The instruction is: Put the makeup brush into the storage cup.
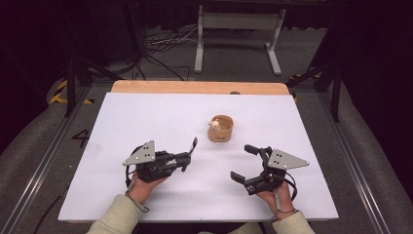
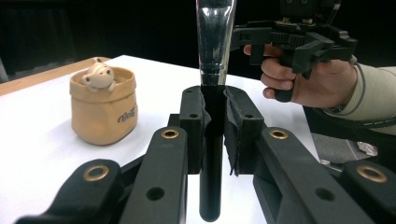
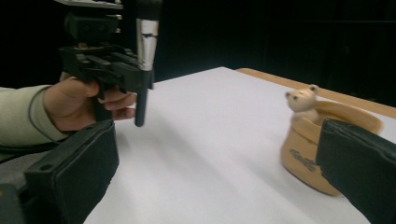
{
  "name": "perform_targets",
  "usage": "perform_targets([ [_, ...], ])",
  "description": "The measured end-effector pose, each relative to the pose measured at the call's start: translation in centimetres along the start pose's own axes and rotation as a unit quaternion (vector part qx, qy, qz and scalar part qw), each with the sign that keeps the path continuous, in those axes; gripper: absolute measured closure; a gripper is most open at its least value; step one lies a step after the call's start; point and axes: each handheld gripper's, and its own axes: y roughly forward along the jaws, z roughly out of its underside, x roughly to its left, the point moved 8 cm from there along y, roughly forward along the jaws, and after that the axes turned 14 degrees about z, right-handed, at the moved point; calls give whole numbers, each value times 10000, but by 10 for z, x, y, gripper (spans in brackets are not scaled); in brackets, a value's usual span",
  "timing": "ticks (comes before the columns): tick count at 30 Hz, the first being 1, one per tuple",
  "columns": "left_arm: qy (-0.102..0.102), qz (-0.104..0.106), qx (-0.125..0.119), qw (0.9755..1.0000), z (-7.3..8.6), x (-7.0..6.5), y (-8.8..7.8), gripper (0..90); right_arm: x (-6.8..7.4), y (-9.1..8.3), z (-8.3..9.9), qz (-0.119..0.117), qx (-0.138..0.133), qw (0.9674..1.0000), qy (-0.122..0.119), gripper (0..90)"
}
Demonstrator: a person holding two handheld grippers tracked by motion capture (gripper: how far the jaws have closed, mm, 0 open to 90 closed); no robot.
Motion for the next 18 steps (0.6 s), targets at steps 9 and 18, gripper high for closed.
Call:
perform_targets([
  [9,56,98,40,9999,3,-3,11,788,21,13,-13,-267,-100,9996,-91,7],
  [18,88,227,56,9997,6,-8,19,788,36,28,-26,-515,-291,9982,-48,110],
])
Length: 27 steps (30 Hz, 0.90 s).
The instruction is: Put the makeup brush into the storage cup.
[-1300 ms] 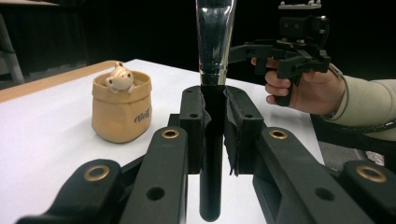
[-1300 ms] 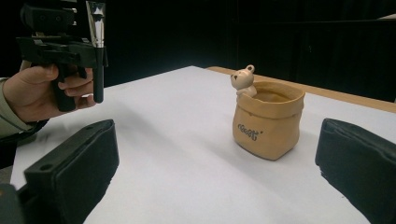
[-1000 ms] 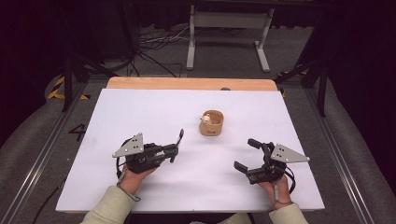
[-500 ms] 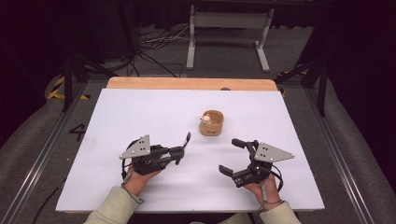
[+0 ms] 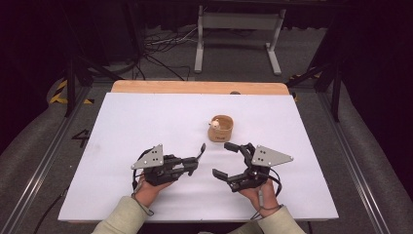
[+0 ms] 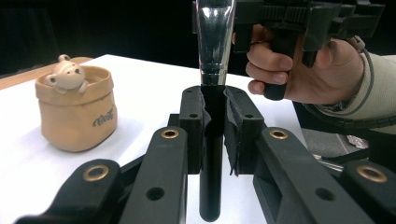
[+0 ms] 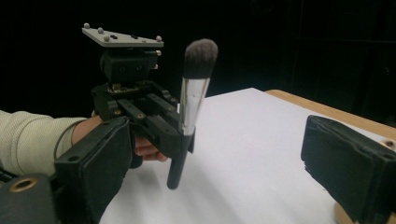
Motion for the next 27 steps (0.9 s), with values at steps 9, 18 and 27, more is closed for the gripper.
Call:
perform_targets([
  [9,99,126,86,9998,2,-5,8,788,13,13,1,-313,153,9994,-84,279],
  [18,116,147,121,9998,3,-6,9,788,17,19,4,-528,256,9982,154,506],
  [27,177,140,135,9997,2,-8,9,788,19,24,7,-626,312,9970,336,648],
])
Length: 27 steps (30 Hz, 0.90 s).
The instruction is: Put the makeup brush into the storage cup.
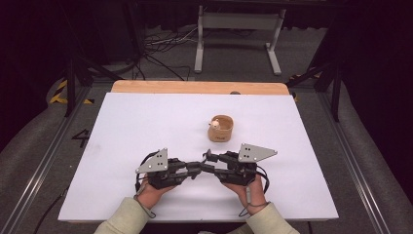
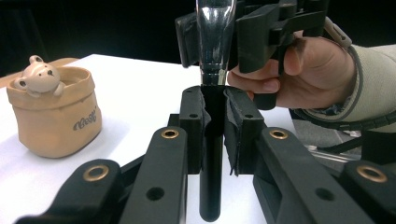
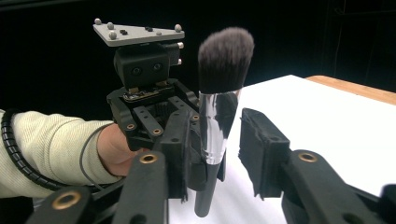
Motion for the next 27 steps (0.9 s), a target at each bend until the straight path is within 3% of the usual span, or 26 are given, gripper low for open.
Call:
perform_targets([
  [6,-25,17,-12,10000,1,0,0,788,1,2,1,-54,-9,10000,33,742],
  [24,-35,72,21,10000,-2,-3,-1,782,4,2,-1,-14,-23,9999,-139,755],
  [27,2,49,79,10000,-2,-4,-2,716,6,0,-5,-2,-72,9998,-188,755],
])
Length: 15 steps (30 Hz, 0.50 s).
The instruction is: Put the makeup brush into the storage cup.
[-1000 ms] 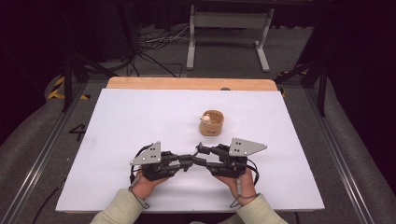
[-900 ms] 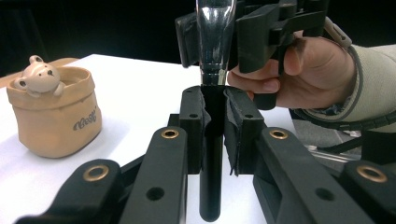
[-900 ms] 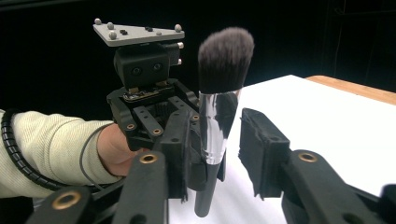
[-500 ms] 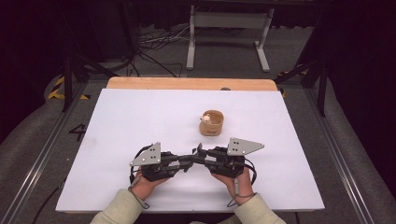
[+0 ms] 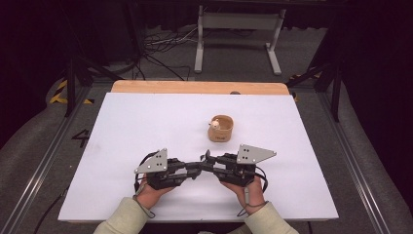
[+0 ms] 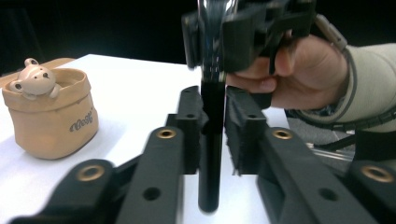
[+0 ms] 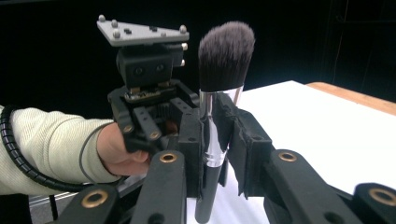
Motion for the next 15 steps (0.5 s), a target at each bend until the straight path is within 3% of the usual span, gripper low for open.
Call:
perform_targets([
  [5,72,-100,113,9999,-1,0,-3,528,-4,-4,-9,56,-49,10000,-51,755],
  [8,129,-182,47,9997,-3,1,-6,365,-7,-5,-13,112,-47,9999,-62,755],
  [9,137,-253,9,9996,-4,2,-7,365,-8,-5,-14,125,-41,9999,-57,755],
  [11,67,-299,-19,9995,-5,3,-10,249,-11,-6,-18,155,-39,9998,-88,755],
  [15,-43,-394,4,9992,-7,2,-13,122,-17,-6,-27,235,1,9996,-171,755],
])
